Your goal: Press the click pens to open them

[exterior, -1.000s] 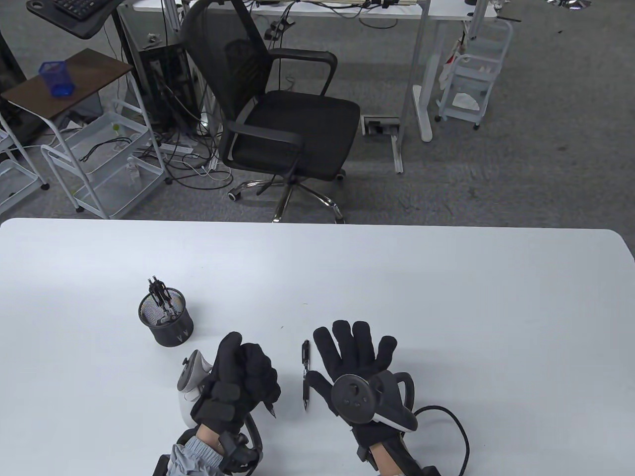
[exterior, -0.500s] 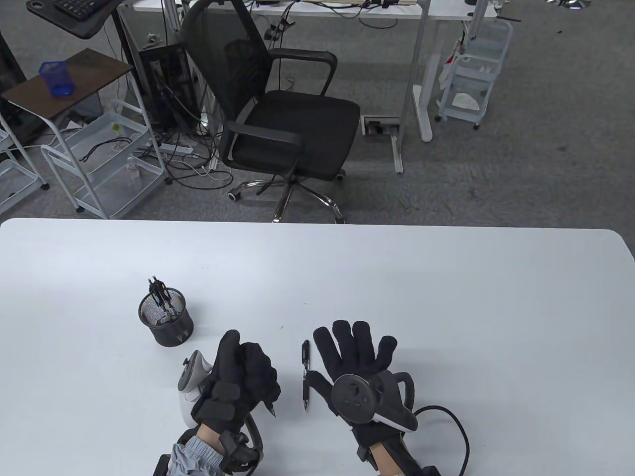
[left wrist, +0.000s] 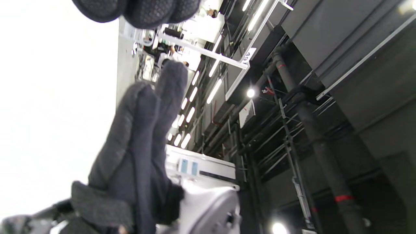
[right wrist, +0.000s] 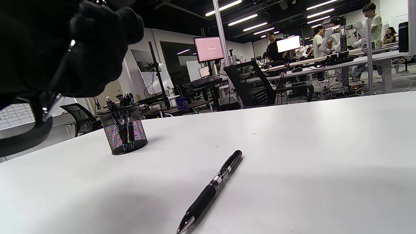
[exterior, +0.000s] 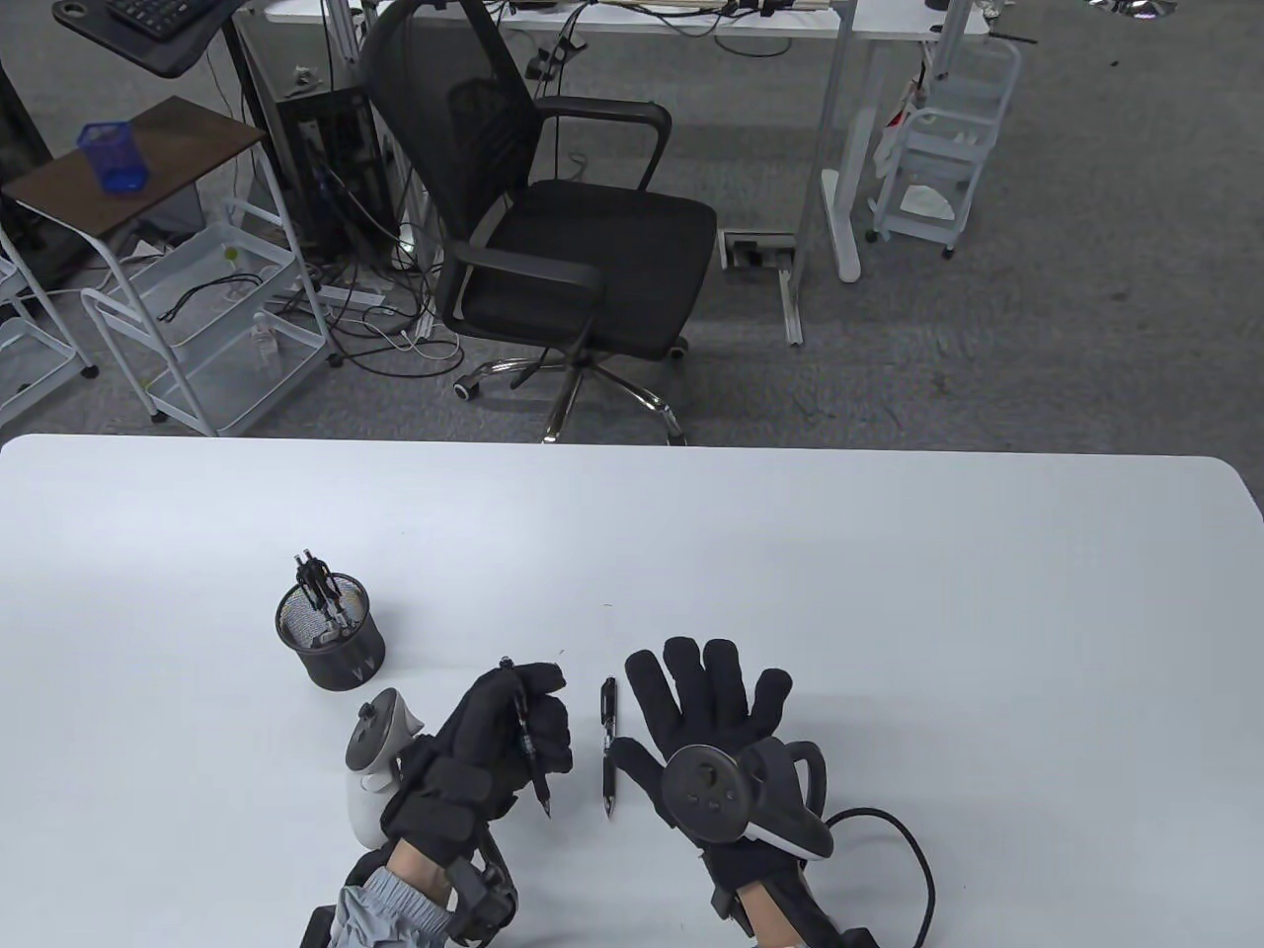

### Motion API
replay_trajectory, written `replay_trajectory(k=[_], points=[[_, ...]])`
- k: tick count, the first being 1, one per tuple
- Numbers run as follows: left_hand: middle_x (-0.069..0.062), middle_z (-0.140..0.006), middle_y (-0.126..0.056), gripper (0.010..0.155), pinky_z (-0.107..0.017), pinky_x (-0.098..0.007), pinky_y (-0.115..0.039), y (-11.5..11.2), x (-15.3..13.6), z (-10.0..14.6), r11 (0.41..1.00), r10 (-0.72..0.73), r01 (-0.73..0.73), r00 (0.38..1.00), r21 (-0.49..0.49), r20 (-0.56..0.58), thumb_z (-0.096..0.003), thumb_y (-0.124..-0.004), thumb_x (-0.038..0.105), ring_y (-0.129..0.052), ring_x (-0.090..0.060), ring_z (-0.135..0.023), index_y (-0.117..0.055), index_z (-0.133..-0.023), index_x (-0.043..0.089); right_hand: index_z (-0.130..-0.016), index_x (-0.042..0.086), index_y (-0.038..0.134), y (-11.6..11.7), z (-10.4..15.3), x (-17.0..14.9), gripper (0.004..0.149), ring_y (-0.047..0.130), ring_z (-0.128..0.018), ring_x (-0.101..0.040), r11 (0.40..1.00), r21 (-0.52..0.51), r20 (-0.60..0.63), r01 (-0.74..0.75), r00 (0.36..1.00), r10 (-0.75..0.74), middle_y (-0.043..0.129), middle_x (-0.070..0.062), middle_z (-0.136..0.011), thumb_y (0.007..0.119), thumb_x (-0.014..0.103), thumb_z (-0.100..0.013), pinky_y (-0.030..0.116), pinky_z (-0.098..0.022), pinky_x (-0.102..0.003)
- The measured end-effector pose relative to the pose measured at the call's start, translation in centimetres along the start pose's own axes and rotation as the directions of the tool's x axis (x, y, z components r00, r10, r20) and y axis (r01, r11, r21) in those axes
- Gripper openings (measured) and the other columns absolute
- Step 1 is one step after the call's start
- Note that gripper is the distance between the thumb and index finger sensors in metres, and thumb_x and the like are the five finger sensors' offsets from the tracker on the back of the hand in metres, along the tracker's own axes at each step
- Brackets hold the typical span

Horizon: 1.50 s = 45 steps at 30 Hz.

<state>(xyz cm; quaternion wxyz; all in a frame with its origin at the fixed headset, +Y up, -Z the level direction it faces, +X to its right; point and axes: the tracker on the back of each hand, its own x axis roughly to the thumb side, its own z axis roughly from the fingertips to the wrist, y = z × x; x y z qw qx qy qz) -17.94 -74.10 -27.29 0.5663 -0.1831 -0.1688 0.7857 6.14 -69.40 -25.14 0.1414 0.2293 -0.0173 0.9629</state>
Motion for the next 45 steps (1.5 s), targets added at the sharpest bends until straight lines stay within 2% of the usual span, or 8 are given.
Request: replay_trajectory(k=[6,9,14,18,23,27,36,45], points=[[-0.017,-0.105,-0.067,0.054,-0.074,-0.067,-0.06,0.5,0.4,-0.1,0.967,-0.216,0.223,0.974,0.122,-0.068,-0.074,-0.051,0.029,-0.074,-0.039,-0.092,-0.041,-0.12,0.003,-0.124,0.014,0.023,0.0,0.0,0.0,0.072,0.013,-0.109,-0.062,1.0,0.0,0.0,0.001,1.0,-0.001,0.016,-0.03,-0.126,0.051,0.05,-0.068,0.004,-0.061,-0.083],[-0.009,-0.108,-0.076,0.051,-0.069,-0.079,-0.044,0.8,0.4,-0.2,0.918,-0.349,0.37,0.925,0.146,-0.15,-0.0749,-0.057,0.029,-0.07,-0.044,-0.099,-0.049,-0.121,0.009,-0.124,0.014,0.023,-0.1,0.0,-0.1,0.072,0.013,-0.109,-0.062,1.0,-0.004,-0.001,0.008,1.0,-0.008,0.016,-0.03,-0.126,0.051,0.05,-0.068,0.004,-0.061,-0.083],[-0.004,-0.108,-0.081,0.05,-0.068,-0.079,-0.04,1.1,0.2,-0.6,0.844,-0.471,0.514,0.848,0.154,-0.243,-0.0745,-0.061,0.032,-0.066,-0.044,-0.1,-0.053,-0.119,0.012,-0.124,0.014,0.023,-0.4,0.0,-0.3,0.072,0.013,-0.109,-0.062,1.0,-0.015,0.003,0.023,1.0,-0.023,0.016,-0.03,-0.127,0.051,0.05,-0.068,0.004,-0.061,-0.083],[-0.002,-0.106,-0.083,0.049,-0.071,-0.061,-0.066,1.1,-0.4,-1.4,0.734,-0.592,0.664,0.728,0.143,-0.347,-0.0733,-0.064,0.034,-0.074,-0.034,-0.092,-0.056,-0.118,0.014,-0.124,0.014,0.023,-0.6,0.1,-0.2,0.072,0.013,-0.109,-0.062,0.999,-0.023,0.01,0.032,0.999,-0.032,0.016,-0.03,-0.127,0.051,0.05,-0.068,0.004,-0.061,-0.083],[-0.009,-0.095,-0.09,0.05,-0.054,-0.035,-0.089,0.3,-1.5,-3.5,0.545,-0.728,0.837,0.496,0.038,-0.473,-0.0722,-0.069,0.035,-0.089,-0.025,-0.072,-0.064,-0.115,0.008,-0.124,0.014,0.023,-0.6,0.1,-0.2,0.072,0.013,-0.109,-0.062,0.999,-0.028,0.016,0.042,0.999,-0.041,0.016,-0.03,-0.127,0.051,0.05,-0.068,0.004,-0.061,-0.083],[-0.013,-0.093,-0.085,0.051,-0.051,-0.032,-0.092,-0.2,-2.6,-5.6,0.394,-0.778,0.914,0.275,-0.097,-0.565,-0.0716,-0.07,0.035,-0.092,-0.023,-0.068,-0.065,-0.114,0.007,-0.124,0.014,0.023,-0.8,0.3,-0.2,0.072,0.013,-0.109,-0.062,0.998,-0.035,0.023,0.048,0.999,-0.047,0.016,-0.03,-0.127,0.051,0.05,-0.068,0.004,-0.061,-0.083],[-0.013,-0.089,-0.088,0.053,-0.049,-0.029,-0.094,0.5,-4.8,-8.8,0.148,-0.754,0.949,-0.074,-0.278,-0.653,-0.0688,-0.075,0.037,-0.096,-0.023,-0.065,-0.069,-0.111,0.006,-0.124,0.015,0.023,-0.8,0.3,0.0,0.072,0.013,-0.109,-0.062,0.998,-0.039,0.042,0.053,0.998,-0.052,0.016,-0.03,-0.127,0.051,0.05,-0.068,0.004,-0.061,-0.083],[-0.012,-0.082,-0.084,0.056,-0.045,-0.023,-0.094,0.5,-6.1,-10.3,0.106,-0.732,0.936,-0.155,-0.336,-0.663,-0.0666,-0.078,0.04,-0.096,-0.014,-0.06,-0.064,-0.107,0.005,-0.124,0.014,0.023,-0.8,0.4,0.0,0.072,0.013,-0.109,-0.062,0.998,-0.041,0.042,0.054,0.998,-0.052,0.016,-0.031,-0.127,0.051,0.05,-0.068,0.004,-0.061,-0.083]])
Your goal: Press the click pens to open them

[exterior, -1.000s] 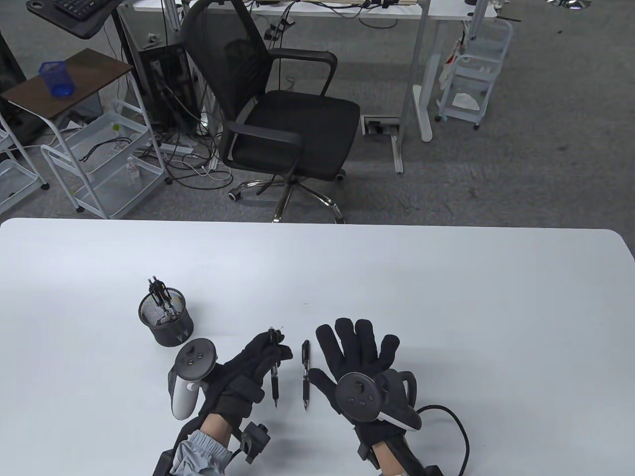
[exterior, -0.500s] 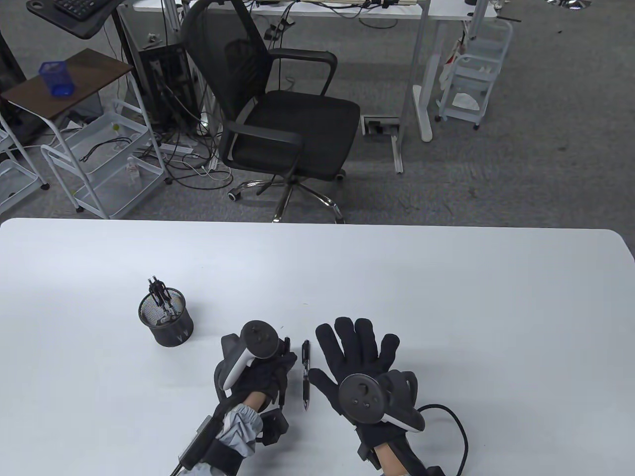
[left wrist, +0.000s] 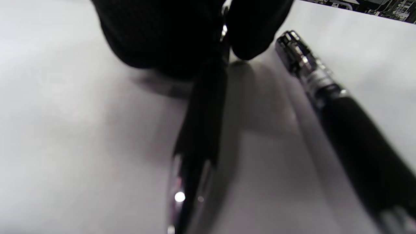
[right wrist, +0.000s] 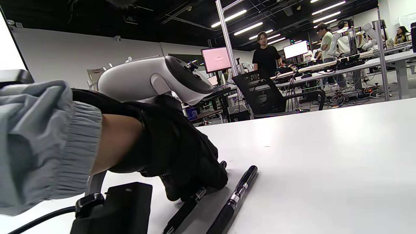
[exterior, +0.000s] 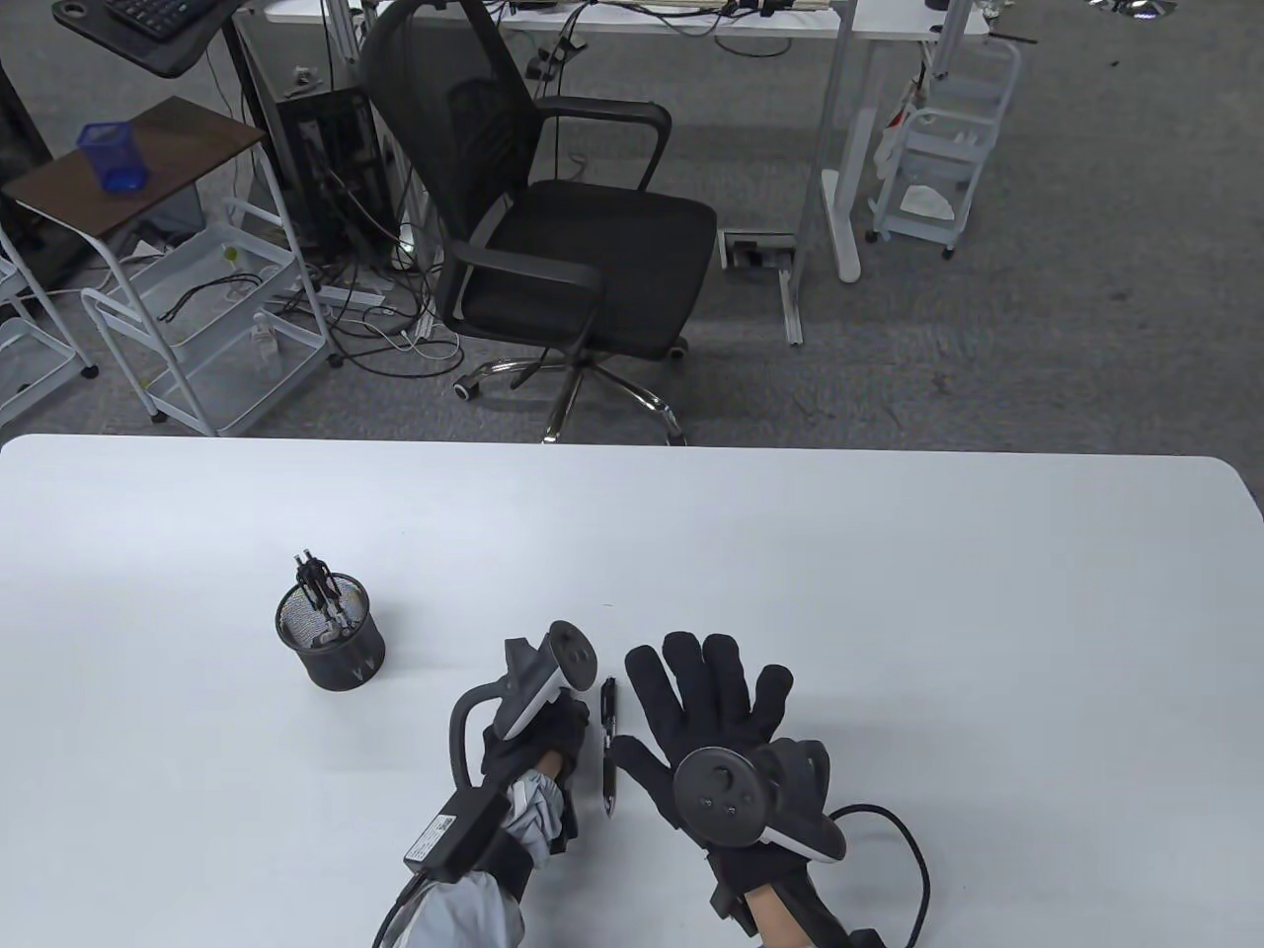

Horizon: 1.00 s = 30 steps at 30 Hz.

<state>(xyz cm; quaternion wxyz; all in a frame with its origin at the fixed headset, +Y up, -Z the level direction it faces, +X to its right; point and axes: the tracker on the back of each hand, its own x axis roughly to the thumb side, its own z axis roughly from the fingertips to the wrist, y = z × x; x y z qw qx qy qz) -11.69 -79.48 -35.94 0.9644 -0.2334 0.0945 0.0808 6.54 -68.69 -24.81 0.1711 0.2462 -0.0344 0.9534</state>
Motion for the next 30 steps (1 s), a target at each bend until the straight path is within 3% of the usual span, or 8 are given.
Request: replay_trajectory(k=[30], points=[[-0.014,-0.086,-0.079,0.068,-0.051,-0.025,-0.092,0.09,-0.57,-0.34,0.993,0.099,-0.097,0.995,-0.067,0.018,-0.065,-0.078,0.047,-0.093,-0.014,-0.064,-0.055,-0.11,0.002,-0.124,0.014,0.023,-0.12,-0.09,0.26,0.072,0.013,-0.109,-0.062,1.0,0.004,0.001,-0.004,1.0,0.004,0.016,-0.03,-0.127,0.051,0.05,-0.068,0.004,-0.061,-0.083]])
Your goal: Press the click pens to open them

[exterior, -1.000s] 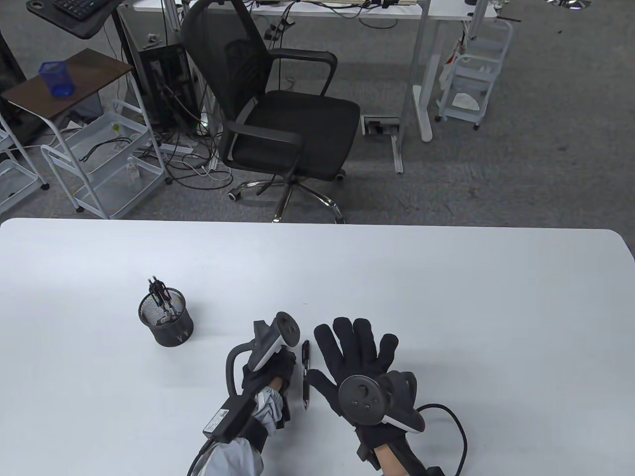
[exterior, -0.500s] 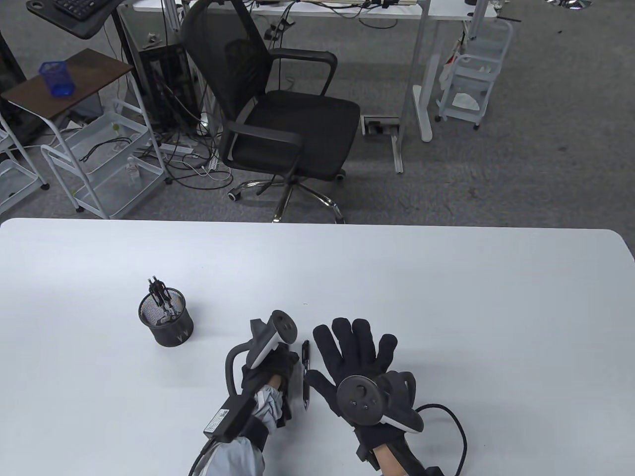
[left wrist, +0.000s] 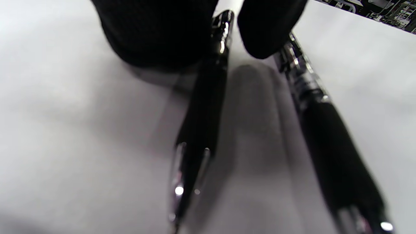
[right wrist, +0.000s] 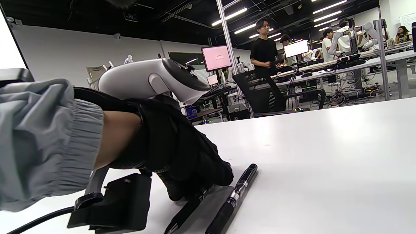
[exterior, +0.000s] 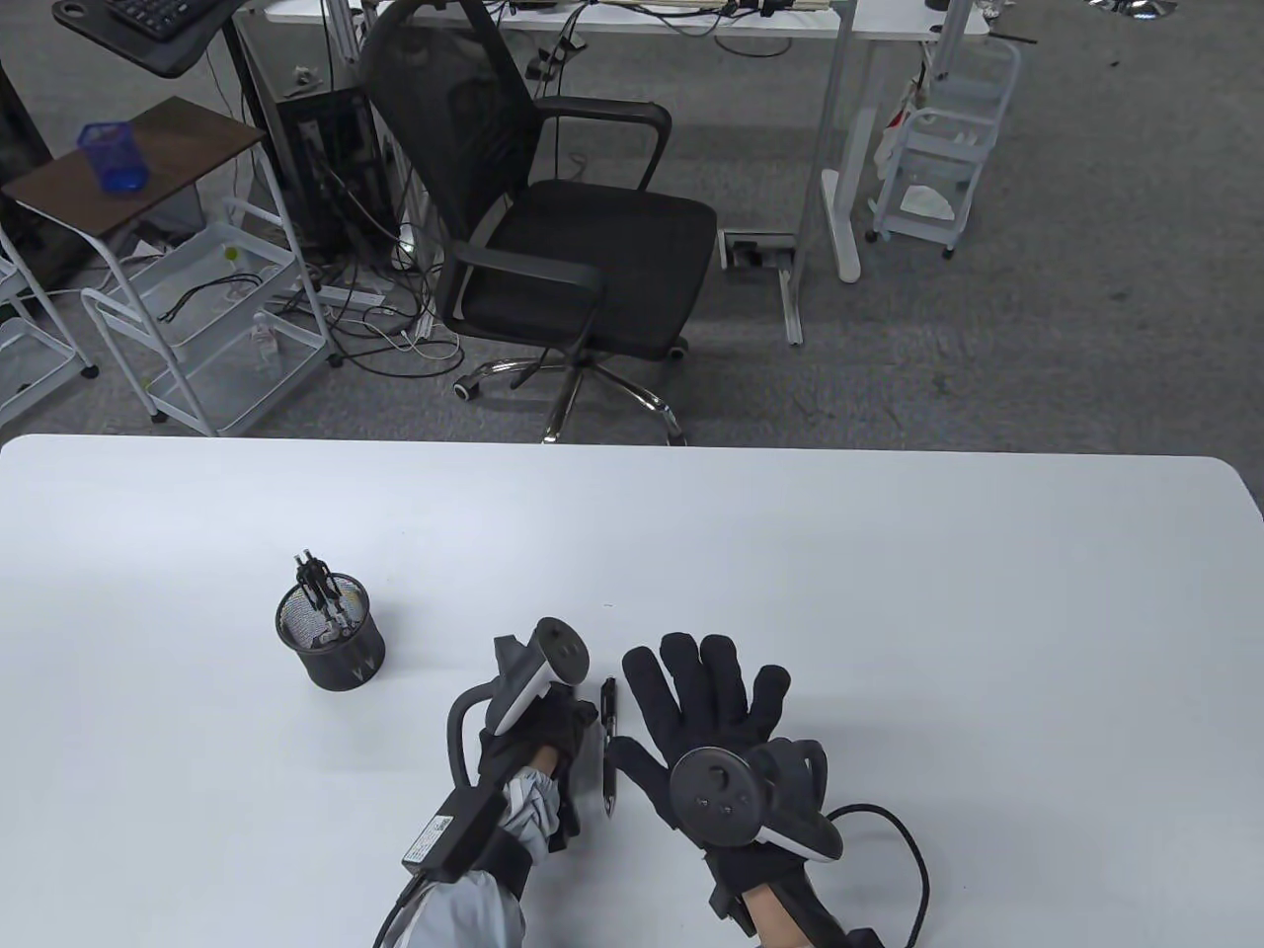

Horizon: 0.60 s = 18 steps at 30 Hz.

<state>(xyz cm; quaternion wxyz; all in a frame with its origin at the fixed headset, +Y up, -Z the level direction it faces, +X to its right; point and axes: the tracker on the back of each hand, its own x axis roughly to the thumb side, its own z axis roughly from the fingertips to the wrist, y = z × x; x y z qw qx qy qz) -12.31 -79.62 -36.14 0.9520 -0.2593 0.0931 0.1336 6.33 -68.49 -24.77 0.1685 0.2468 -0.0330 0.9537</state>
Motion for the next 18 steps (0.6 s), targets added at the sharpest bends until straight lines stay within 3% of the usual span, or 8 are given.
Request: replay_trajectory(k=[8,11,13,18], points=[[-0.021,-0.093,-0.078,0.073,-0.057,-0.031,-0.091,0.5,-1.3,0.4,0.985,0.17,-0.169,0.985,-0.037,0.036,-0.0655,-0.076,0.047,-0.095,-0.021,-0.07,-0.053,-0.114,-0.003,-0.124,0.014,0.023,-0.2,0.1,-0.1,0.072,0.013,-0.109,-0.062,1.0,-0.011,-0.001,0.009,1.0,-0.009,0.016,-0.03,-0.127,0.051,0.05,-0.068,0.004,-0.061,-0.083],[-0.026,-0.1,-0.075,0.072,-0.062,-0.037,-0.089,0.9,-2.2,1.3,0.957,0.288,-0.285,0.955,-0.048,0.066,-0.066,-0.076,0.044,-0.095,-0.031,-0.077,-0.053,-0.115,-0.003,-0.124,0.015,0.023,-0.3,0.0,-0.1,0.072,0.013,-0.109,-0.062,1.0,-0.012,0.001,0.007,1.0,-0.007,0.016,-0.03,-0.127,0.051,0.05,-0.068,0.004,-0.061,-0.083],[-0.024,-0.102,-0.073,0.07,-0.062,-0.037,-0.088,1.6,-2.8,2.2,0.957,0.289,-0.287,0.953,-0.031,0.095,-0.0668,-0.075,0.043,-0.092,-0.031,-0.079,-0.052,-0.115,-0.002,-0.124,0.014,0.023,-0.3,0.1,-0.1,0.072,0.013,-0.109,-0.062,1.0,-0.015,0.001,0.008,1.0,-0.008,0.016,-0.03,-0.127,0.051,0.05,-0.068,0.004,-0.061,-0.083],[-0.023,-0.107,-0.068,0.067,-0.067,-0.044,-0.083,5.5,-5.2,6.6,0.948,0.08,-0.122,0.985,0.293,0.152,-0.0667,-0.076,0.039,-0.087,-0.035,-0.087,-0.052,-0.117,0.002,-0.124,0.014,0.023,-0.3,0.1,-0.1,0.072,0.013,-0.109,-0.062,1.0,-0.016,-0.002,0.01,1.0,-0.01,0.016,-0.03,-0.127,0.051,0.05,-0.068,0.004,-0.061,-0.083]])
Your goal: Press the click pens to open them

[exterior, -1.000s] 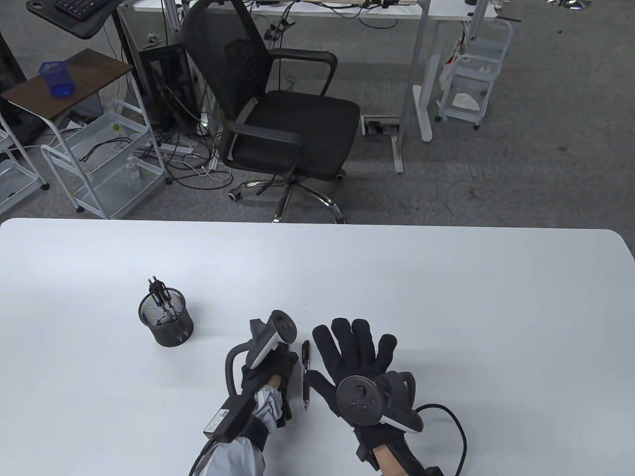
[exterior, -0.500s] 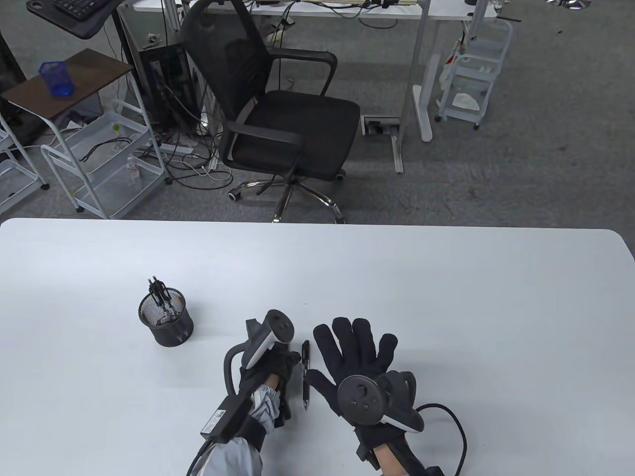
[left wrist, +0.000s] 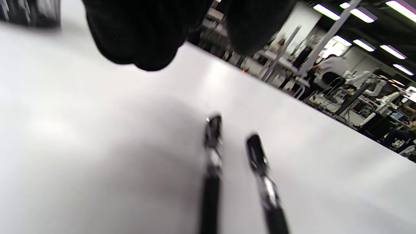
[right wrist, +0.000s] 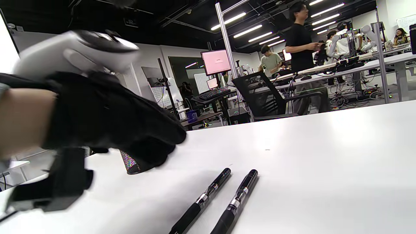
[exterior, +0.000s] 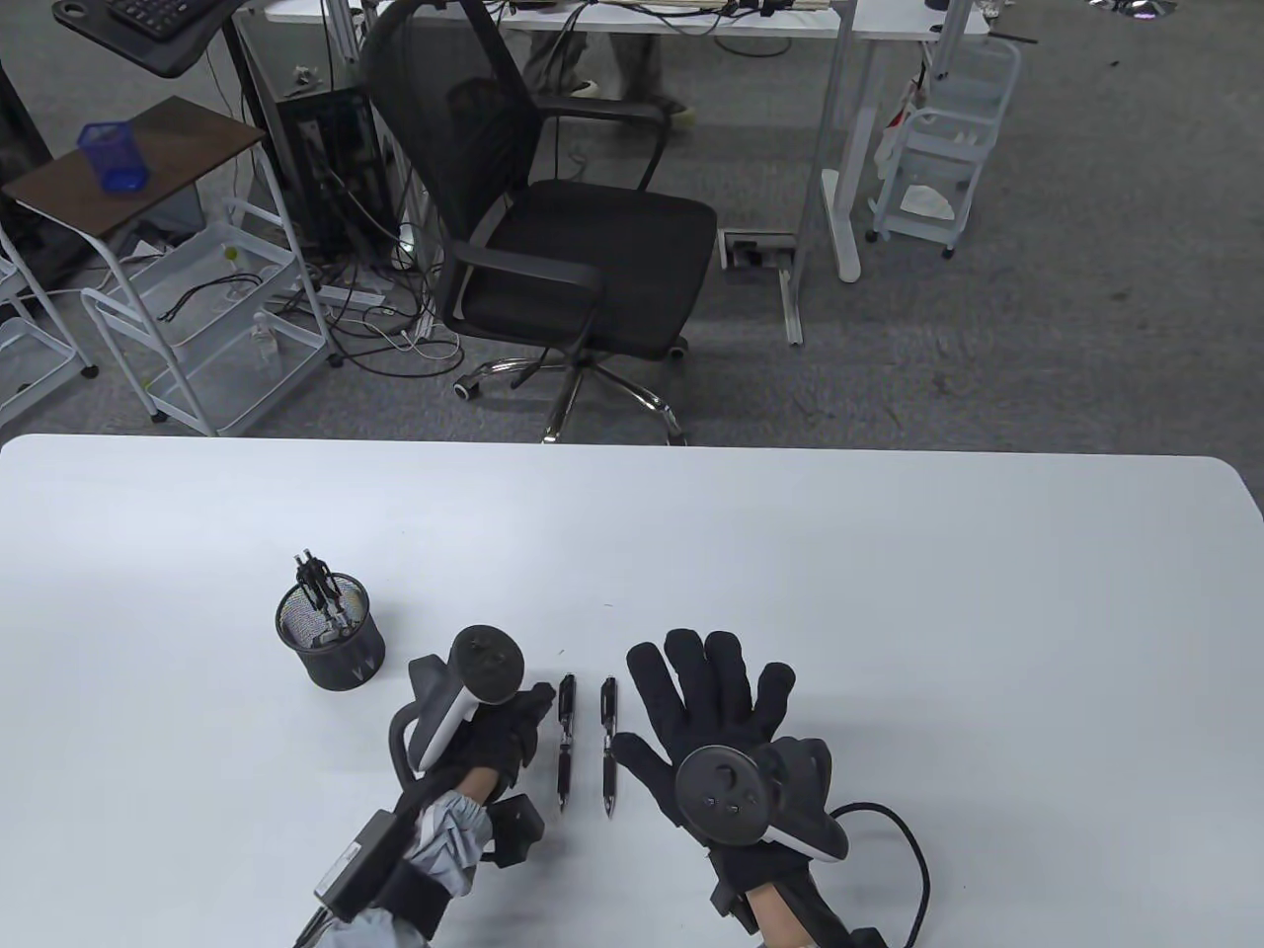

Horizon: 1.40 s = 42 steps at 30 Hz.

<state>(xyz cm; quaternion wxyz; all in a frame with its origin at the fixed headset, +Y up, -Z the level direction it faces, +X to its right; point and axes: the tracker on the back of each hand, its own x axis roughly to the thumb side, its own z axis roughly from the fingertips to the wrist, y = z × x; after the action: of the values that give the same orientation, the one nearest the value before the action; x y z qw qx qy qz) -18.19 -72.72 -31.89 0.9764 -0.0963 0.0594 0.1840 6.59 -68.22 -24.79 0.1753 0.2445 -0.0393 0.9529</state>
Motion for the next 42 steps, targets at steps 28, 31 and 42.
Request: replay_trajectory(k=[28,31,42], points=[[-0.004,-0.121,-0.057,0.057,-0.086,-0.05,-0.047,5.5,-13.4,-2.5,0.964,-0.113,0.124,0.992,0.237,-0.058,-0.063,-0.08,0.041,-0.054,-0.03,-0.116,-0.063,-0.115,0.025,-0.124,0.014,0.023,0.0,-0.3,-0.3,0.072,0.013,-0.109,-0.062,1.0,0.022,-0.027,-0.016,0.999,0.017,0.016,-0.03,-0.127,0.051,0.05,-0.068,0.004,-0.061,-0.083],[-0.004,-0.12,-0.059,0.055,-0.086,-0.05,-0.047,5.2,-13.5,-2.6,0.963,-0.099,0.112,0.993,0.245,-0.064,-0.0635,-0.079,0.042,-0.056,-0.03,-0.116,-0.065,-0.114,0.025,-0.124,0.014,0.023,0.0,-0.3,-0.3,0.072,0.013,-0.109,-0.062,1.0,0.022,-0.029,-0.015,0.999,0.016,0.016,-0.03,-0.127,0.051,0.05,-0.068,0.004,-0.061,-0.083],[-0.005,-0.119,-0.063,0.053,-0.086,-0.05,-0.048,4.7,-13.5,-2.8,0.963,-0.102,0.117,0.992,0.244,-0.074,-0.0644,-0.076,0.042,-0.059,-0.029,-0.115,-0.068,-0.114,0.024,-0.124,0.014,0.023,0.0,-0.3,-0.3,0.072,0.013,-0.109,-0.062,1.0,0.021,-0.026,-0.015,1.0,0.015,0.016,-0.03,-0.127,0.051,0.05,-0.068,0.004,-0.061,-0.083]])
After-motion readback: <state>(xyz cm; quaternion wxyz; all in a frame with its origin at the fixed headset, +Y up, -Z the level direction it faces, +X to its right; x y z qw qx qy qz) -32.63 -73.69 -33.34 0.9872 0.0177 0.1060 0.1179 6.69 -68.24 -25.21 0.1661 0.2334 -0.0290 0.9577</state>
